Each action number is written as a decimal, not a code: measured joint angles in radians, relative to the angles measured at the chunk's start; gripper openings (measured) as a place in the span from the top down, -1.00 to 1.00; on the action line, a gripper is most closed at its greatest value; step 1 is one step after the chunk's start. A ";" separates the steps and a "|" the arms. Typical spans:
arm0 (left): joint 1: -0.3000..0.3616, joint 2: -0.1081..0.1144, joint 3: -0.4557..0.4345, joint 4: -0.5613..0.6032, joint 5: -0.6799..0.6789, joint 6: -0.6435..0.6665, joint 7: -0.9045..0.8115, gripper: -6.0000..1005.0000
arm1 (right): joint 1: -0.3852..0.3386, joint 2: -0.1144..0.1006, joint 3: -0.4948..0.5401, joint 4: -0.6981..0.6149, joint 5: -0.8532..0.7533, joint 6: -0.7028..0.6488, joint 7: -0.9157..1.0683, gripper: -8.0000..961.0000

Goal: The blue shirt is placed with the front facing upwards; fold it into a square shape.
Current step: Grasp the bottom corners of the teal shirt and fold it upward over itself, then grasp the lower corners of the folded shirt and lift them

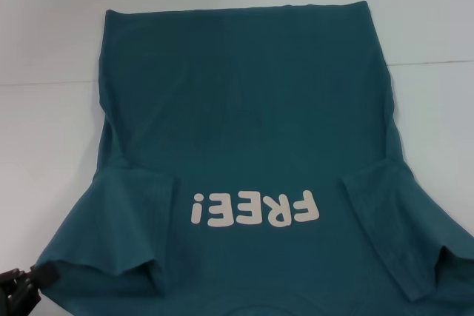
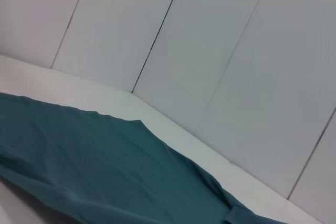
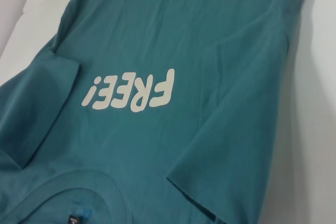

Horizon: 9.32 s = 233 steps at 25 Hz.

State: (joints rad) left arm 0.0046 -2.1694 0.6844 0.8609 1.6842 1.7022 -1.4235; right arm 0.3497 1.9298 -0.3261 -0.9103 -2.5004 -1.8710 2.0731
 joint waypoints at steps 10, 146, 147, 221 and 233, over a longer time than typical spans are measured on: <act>0.005 -0.001 0.000 -0.008 0.000 0.016 0.000 0.99 | -0.016 -0.007 0.036 0.001 0.000 -0.031 -0.011 0.98; -0.740 0.095 -0.057 -0.383 0.042 -0.864 0.016 0.99 | 0.401 -0.015 -0.183 0.305 0.315 0.858 0.020 0.98; -0.747 0.095 -0.057 -0.386 0.043 -0.872 0.021 0.99 | 0.401 -0.015 -0.181 0.305 0.315 0.871 0.021 0.98; -0.431 0.003 0.354 -0.043 0.282 -0.983 -0.369 -0.32 | 0.138 0.088 -0.372 -0.010 0.353 0.766 0.078 -0.66; -0.462 0.005 0.355 -0.116 0.308 -1.005 -0.367 -0.30 | 0.135 0.090 -0.372 -0.005 0.350 0.773 0.077 -0.66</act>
State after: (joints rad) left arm -0.4570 -2.1645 1.0394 0.7445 1.9919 0.6977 -1.7902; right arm 0.4849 2.0202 -0.6979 -0.9148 -2.1507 -1.0977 2.1506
